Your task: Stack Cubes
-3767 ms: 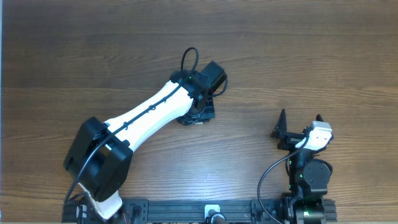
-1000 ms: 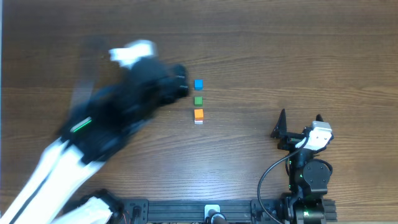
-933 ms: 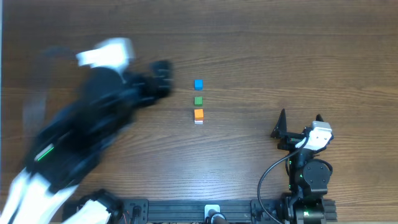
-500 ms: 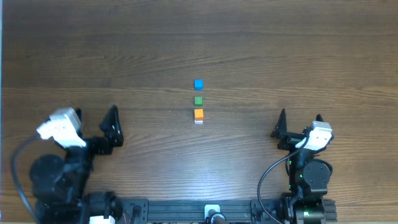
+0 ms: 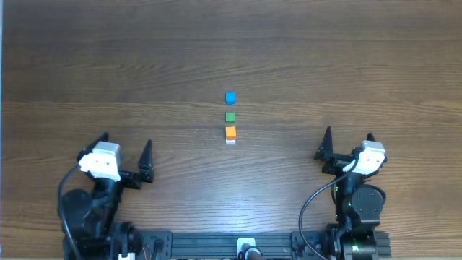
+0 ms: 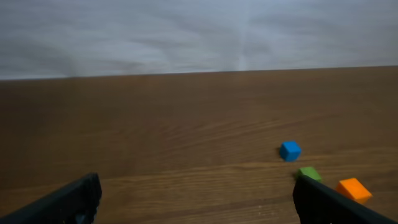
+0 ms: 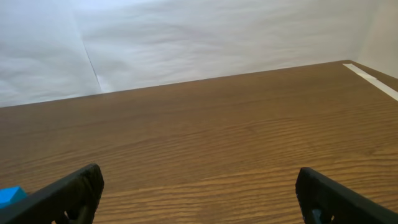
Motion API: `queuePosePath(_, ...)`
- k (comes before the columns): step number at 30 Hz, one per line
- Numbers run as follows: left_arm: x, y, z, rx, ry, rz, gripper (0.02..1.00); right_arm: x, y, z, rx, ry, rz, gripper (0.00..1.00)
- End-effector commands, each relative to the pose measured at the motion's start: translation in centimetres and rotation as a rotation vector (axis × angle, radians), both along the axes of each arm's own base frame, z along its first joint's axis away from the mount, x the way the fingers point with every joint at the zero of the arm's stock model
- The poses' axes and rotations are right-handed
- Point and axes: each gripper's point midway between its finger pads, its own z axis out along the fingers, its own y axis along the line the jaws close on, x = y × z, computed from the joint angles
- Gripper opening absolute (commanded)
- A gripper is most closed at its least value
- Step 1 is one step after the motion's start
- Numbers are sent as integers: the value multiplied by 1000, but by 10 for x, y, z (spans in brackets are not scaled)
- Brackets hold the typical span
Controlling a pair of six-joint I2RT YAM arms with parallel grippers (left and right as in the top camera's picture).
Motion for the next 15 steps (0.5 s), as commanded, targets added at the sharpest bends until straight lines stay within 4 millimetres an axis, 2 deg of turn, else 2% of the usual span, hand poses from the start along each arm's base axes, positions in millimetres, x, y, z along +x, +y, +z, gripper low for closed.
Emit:
queuePosePath(1,-1,-14,-7,-3,-32,-71,998,0,0,-1,8,-3,-4,993)
queuePosePath(6,-1,-28,-12,-31,-37,-144,1000,0,0,-1,8,-3,-4,991)
queuePosePath(9,0,-29,-18,-71,-17,-144,998,0,0,-1,8,-3,-4,991)
queuePosePath(15,6,-33,-44,-107,19,-156,998,0,0,-1,8,-3,-4,993)
